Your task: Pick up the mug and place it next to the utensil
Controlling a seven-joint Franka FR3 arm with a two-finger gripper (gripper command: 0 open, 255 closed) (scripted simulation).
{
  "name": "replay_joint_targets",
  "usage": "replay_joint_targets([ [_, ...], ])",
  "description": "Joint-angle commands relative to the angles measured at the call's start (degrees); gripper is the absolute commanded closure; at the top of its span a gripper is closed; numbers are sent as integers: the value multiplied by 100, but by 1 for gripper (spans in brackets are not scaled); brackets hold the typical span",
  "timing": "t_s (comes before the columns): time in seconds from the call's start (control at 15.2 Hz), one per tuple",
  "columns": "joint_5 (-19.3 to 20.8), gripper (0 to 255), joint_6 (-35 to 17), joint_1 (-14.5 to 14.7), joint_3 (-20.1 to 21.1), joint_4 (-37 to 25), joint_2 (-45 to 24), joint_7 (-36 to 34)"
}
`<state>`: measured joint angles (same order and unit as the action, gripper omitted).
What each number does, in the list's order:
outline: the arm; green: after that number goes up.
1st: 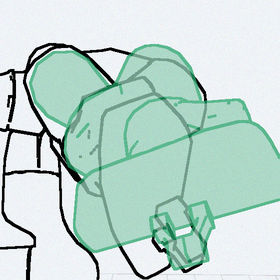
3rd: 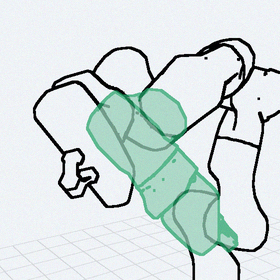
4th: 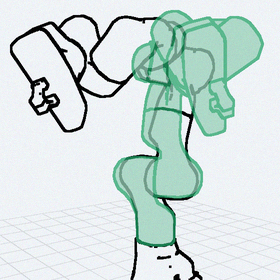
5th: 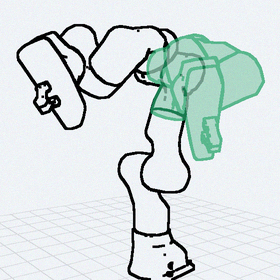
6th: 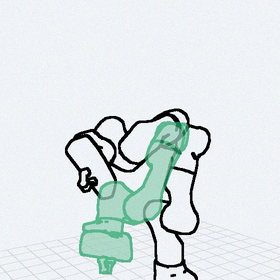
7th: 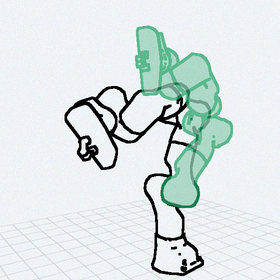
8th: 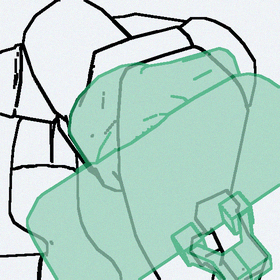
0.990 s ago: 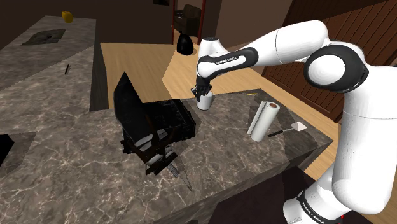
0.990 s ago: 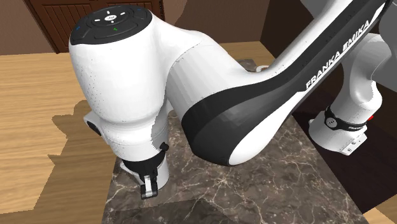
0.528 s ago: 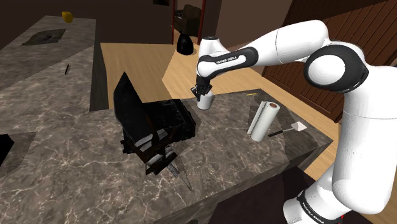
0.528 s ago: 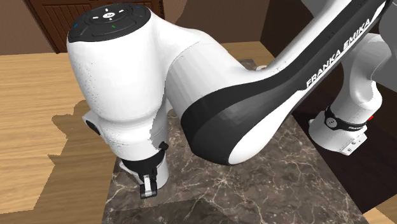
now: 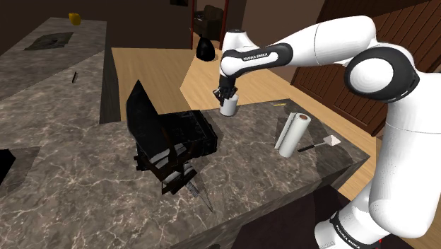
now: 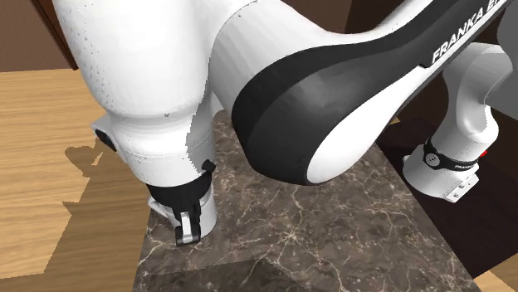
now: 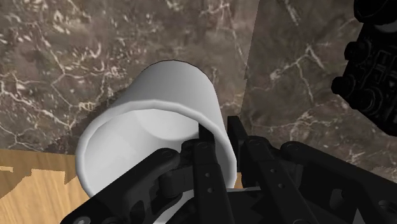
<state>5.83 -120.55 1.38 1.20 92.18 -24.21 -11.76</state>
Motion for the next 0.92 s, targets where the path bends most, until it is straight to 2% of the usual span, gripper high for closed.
replay_joint_targets([
  [0.0, -6, 255, 135, 4, 3, -94, 40, 7],
  [0.86, -44, 255, 1041, 9, 15, -802, 241, 86],
])
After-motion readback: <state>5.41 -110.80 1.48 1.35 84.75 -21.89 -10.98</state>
